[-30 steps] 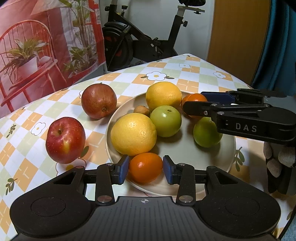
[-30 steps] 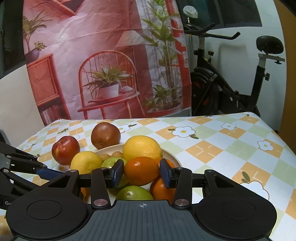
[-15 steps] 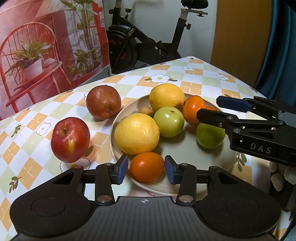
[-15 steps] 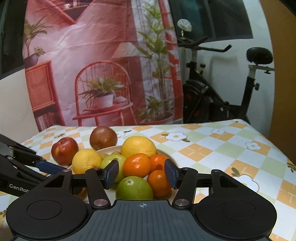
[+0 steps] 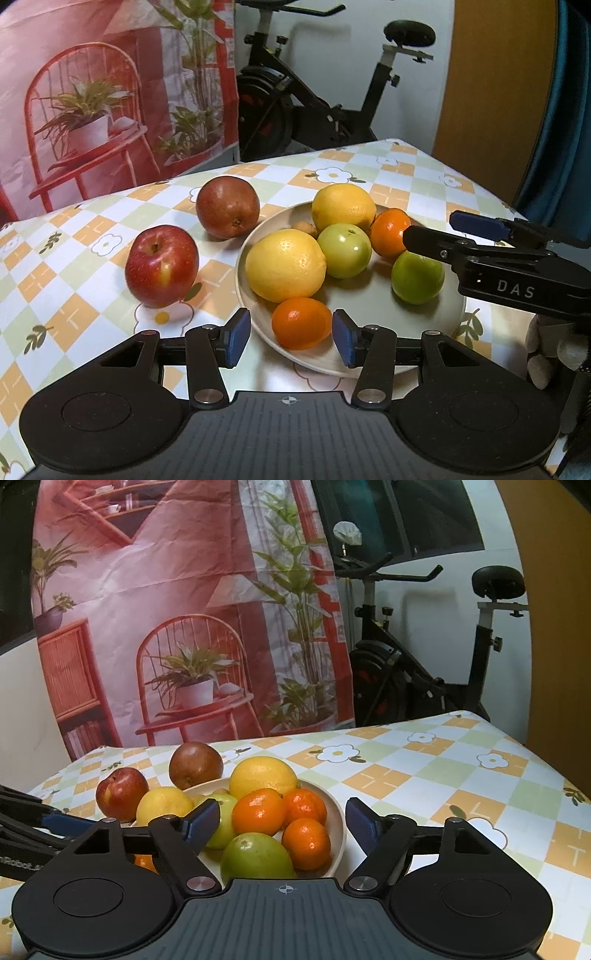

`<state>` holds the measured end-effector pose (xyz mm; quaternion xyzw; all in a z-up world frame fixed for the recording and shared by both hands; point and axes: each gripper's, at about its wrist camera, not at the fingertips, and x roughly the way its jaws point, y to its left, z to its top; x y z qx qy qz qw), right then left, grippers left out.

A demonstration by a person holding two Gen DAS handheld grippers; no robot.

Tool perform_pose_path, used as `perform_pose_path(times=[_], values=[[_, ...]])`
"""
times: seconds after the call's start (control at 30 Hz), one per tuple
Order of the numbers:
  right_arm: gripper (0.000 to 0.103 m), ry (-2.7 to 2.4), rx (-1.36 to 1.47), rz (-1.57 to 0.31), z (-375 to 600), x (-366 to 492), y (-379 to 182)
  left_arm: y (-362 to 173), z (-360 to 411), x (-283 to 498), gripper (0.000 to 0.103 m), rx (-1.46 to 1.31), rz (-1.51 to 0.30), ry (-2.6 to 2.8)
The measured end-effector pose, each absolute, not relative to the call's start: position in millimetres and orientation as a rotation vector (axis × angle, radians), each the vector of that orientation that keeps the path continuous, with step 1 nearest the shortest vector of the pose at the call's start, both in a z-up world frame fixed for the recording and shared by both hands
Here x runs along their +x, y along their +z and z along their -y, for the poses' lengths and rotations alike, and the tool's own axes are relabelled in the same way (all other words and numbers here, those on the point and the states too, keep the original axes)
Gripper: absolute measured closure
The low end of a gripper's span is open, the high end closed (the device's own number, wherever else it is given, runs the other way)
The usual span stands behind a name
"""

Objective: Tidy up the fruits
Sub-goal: 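Withdraw both grippers and move them toward two red apples on the table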

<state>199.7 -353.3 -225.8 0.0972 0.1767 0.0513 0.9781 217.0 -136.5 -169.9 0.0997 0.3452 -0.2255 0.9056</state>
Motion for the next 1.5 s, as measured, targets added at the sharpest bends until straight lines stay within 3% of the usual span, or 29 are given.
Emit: perform_pose_path(times=[0.43, 0.53, 0.7, 1.0, 1.5], values=[[0.022, 0.097, 0.191, -0.371, 350, 203, -226, -165, 118, 202, 0.051, 0.121, -0.675, -0.382], [0.019, 0.097, 0.190, -0.372, 350, 203, -226, -163, 116, 202, 0.042, 0.113, -0.663, -0.364], [0.010, 0.095, 0.193, -0.370, 351, 203, -227, -163, 116, 203, 0.039, 0.108, -0.664, -0.352], [0.009, 0.085, 0.204, -0.377, 354, 204, -230, -149, 98, 212, 0.036, 0.079, -0.632, -0.312], [0.009, 0.012, 0.249, -0.439, 356, 211, -221, -69, 38, 268, 0.036, 0.101, -0.606, -0.330]])
